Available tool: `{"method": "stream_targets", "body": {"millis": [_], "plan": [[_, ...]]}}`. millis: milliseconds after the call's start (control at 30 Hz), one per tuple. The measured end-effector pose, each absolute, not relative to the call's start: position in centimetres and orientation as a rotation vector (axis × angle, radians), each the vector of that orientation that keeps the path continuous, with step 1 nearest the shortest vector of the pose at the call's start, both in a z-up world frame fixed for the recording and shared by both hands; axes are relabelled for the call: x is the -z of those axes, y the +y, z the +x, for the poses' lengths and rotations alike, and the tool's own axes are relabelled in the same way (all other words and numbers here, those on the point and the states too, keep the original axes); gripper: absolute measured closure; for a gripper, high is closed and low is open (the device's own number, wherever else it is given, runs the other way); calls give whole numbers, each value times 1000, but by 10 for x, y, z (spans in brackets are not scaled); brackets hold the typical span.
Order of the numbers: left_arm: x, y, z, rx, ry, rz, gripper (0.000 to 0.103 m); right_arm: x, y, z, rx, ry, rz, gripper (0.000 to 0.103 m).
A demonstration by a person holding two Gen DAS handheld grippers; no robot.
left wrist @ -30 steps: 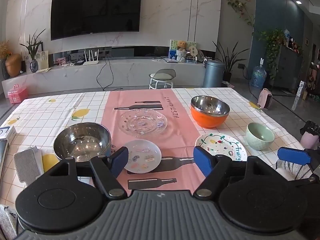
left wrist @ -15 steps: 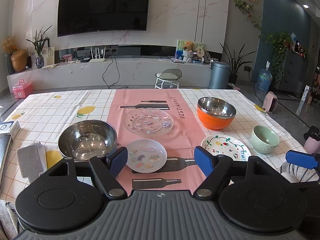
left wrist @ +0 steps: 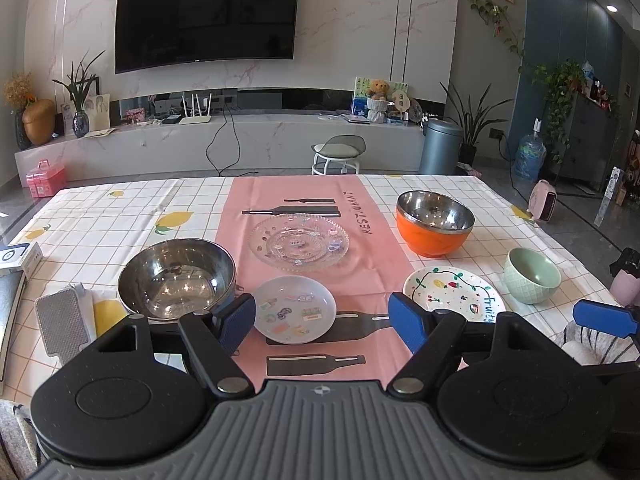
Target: Organize plates and bowls
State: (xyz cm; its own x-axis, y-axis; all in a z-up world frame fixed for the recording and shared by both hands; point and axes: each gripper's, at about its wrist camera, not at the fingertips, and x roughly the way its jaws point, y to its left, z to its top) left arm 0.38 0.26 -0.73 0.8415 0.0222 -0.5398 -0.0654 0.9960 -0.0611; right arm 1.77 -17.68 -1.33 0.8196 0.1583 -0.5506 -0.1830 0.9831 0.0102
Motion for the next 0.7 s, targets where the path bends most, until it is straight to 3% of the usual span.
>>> {"method": "stream_targets", "body": {"millis": [700], "plan": [[10,4,3,-53,575,-70,14,15,-176,19,-175,589,-50,3]]}}
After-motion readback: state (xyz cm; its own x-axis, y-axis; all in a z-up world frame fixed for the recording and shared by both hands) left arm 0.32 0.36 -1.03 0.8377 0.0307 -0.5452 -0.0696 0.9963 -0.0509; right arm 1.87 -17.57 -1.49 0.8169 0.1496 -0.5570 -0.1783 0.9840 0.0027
